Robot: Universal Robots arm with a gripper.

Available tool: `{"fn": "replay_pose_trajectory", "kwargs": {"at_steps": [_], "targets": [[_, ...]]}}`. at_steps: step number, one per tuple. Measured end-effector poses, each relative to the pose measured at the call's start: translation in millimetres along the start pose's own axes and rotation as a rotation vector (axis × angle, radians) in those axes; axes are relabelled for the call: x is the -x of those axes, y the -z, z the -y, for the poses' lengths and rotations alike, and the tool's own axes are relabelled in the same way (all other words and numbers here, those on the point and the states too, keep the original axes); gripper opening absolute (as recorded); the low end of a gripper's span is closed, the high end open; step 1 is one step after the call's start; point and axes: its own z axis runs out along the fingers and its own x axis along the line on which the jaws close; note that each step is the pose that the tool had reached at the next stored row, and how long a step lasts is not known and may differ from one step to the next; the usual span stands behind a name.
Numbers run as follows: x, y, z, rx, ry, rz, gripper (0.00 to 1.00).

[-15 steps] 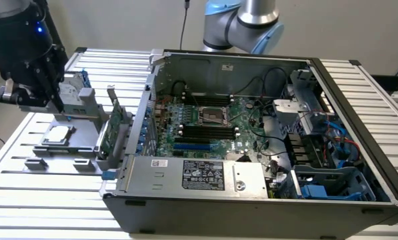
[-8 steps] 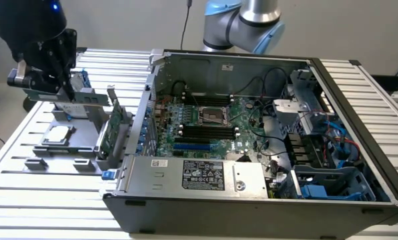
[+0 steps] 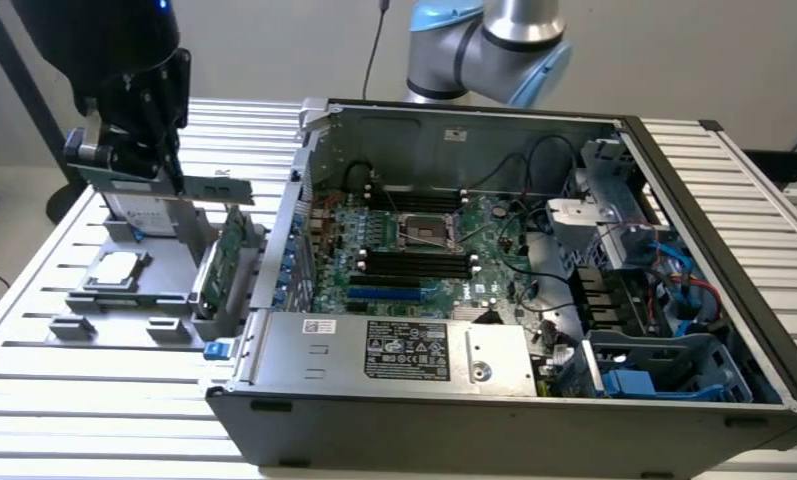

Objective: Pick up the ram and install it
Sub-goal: 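Pick up the ram and move it above insertion slot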

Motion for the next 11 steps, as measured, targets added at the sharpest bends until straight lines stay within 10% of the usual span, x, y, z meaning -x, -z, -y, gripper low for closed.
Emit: {"fn": "replay_pose_trajectory", "kwargs": {"at_steps": [11], "targets": [[4.1,4.1,43.4,0.0042,0.007,0.0142,0.14]]}}
